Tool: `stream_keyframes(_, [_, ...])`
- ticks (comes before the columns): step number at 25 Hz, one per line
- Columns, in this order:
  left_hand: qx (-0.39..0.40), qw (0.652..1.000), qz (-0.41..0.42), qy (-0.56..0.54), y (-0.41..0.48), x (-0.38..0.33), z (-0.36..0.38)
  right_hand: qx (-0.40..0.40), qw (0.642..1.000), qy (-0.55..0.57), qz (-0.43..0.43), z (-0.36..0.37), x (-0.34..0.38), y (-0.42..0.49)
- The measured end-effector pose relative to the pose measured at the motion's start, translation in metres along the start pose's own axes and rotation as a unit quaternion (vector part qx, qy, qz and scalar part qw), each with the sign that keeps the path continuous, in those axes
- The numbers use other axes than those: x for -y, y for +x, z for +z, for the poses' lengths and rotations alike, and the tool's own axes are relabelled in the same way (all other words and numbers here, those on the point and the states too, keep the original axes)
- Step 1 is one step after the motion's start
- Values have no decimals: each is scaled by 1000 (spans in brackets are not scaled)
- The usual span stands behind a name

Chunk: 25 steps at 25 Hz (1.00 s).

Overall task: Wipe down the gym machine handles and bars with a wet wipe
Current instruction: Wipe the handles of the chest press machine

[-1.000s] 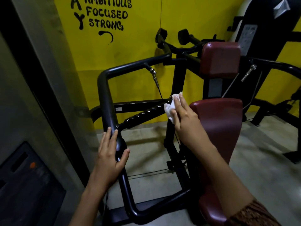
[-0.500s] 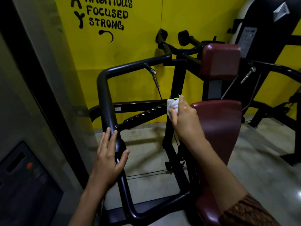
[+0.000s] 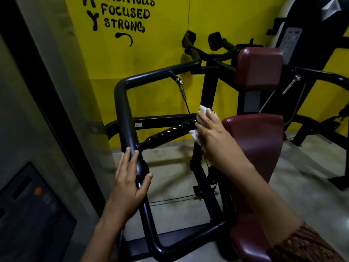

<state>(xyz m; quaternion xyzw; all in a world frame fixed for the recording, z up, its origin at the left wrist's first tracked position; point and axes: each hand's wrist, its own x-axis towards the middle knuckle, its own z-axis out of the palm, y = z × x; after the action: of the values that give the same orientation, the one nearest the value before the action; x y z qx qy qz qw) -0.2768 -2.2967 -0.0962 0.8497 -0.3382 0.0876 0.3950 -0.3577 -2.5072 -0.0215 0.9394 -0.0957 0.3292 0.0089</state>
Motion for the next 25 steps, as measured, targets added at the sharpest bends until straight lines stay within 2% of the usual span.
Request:
stream_keyframes(1, [6, 1000, 1, 9, 1, 0, -1, -31, 999, -3, -32, 2, -6, 3])
stream_keyframes(2, [10, 1000, 8, 11, 0, 1, 1, -30, 998, 20, -41, -4, -3, 3])
stream_keyframes(3, [16, 1000, 9, 21, 0, 3, 1, -68, 997, 29, -38, -5, -3, -2])
stream_keyframes(7, [14, 996, 46, 78, 5, 6, 1, -39, 976, 212, 25, -15, 2, -59])
stream_keyframes(10, [-3, 992, 101, 74, 12, -17, 7, -99, 905, 390, 136, -30, -9, -73])
stream_keyframes(13, [-10, 989, 150, 12, 26, -63, 16, -194, 828, 468, 240, -33, -29, -45])
stream_keyframes(15, [-13, 988, 150, -39, 37, -97, 25, -151, 805, 520, 240, -24, -38, -11])
stream_keyframes(17, [-21, 989, 128, -74, 46, -122, 36, -48, 813, 544, 201, -12, -36, 5])
stream_keyframes(19, [-18, 990, 109, -82, 49, -134, 49, -14, 811, 562, 163, -3, -31, -12])
stream_keyframes(23, [-9, 995, 76, -64, 39, -137, 71, -24, 723, 670, 167, -4, -32, -70])
stream_keyframes(25, [-34, 997, 57, -47, 32, -141, 76, 7, 706, 689, 164, 0, -41, -60])
